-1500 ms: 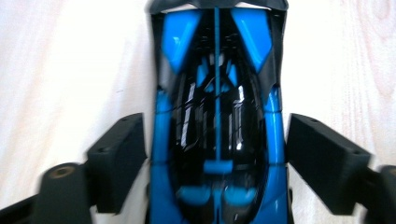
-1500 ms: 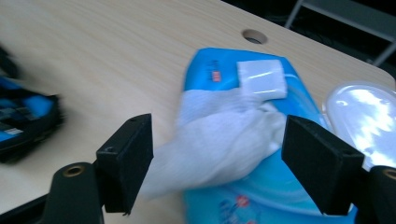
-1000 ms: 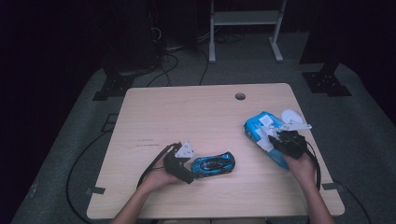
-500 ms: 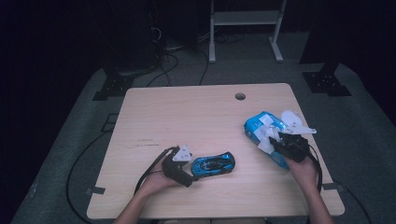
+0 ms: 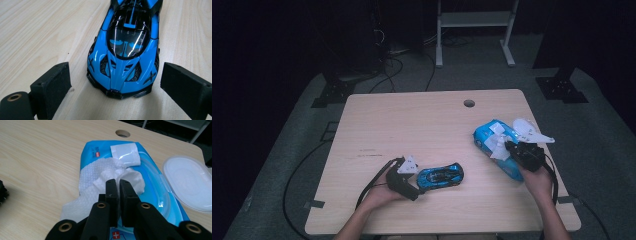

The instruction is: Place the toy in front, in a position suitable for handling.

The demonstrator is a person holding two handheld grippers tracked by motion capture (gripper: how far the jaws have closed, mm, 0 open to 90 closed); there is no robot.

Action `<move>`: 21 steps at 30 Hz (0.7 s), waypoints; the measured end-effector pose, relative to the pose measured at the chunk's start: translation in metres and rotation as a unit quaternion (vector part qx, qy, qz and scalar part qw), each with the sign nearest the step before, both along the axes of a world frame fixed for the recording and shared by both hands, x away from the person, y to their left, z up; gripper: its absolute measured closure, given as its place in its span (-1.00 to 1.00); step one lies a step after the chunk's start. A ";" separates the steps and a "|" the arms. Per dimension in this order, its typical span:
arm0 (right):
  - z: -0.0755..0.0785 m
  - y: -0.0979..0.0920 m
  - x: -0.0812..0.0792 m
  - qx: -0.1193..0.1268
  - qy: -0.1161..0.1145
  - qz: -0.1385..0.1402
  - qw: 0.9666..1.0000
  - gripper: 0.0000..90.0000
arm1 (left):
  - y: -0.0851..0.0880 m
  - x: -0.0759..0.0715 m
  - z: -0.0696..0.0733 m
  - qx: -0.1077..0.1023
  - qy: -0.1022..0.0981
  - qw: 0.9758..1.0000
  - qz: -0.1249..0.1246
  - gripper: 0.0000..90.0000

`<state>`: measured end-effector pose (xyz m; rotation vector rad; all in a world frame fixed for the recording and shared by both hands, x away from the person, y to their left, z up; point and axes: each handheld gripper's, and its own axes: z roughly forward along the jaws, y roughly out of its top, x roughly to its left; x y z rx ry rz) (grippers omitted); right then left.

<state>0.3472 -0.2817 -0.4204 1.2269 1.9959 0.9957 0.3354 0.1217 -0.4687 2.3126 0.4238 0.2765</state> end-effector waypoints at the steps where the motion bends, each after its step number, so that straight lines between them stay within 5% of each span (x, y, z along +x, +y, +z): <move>1: 0.004 -0.001 -0.002 0.014 -0.006 0.004 1.000 0.90 | 0.000 0.000 0.000 0.000 -0.002 1.000 0.001 -0.80; 10: 0.032 0.000 -0.019 0.067 -0.052 0.028 0.996 0.91 | 0.001 0.001 0.001 -0.004 -0.001 1.000 0.005 -0.80; 13: 0.048 0.014 -0.032 0.075 -0.068 0.066 0.993 0.91 | 0.002 0.000 0.001 -0.002 -0.004 1.000 0.006 -0.80; 17: 0.059 0.040 -0.043 0.076 -0.052 0.126 0.988 0.91 | 0.003 -0.001 0.001 -0.003 -0.006 1.000 -0.005 -0.65; 20: 0.062 0.063 -0.046 0.075 -0.009 0.185 0.980 0.91 | 0.002 -0.001 0.001 0.002 -0.007 1.000 -0.007 -0.65; 21: 0.062 0.073 -0.047 0.075 0.015 0.209 0.975 0.91 | 0.002 -0.001 0.001 0.001 -0.007 1.000 -0.008 -0.65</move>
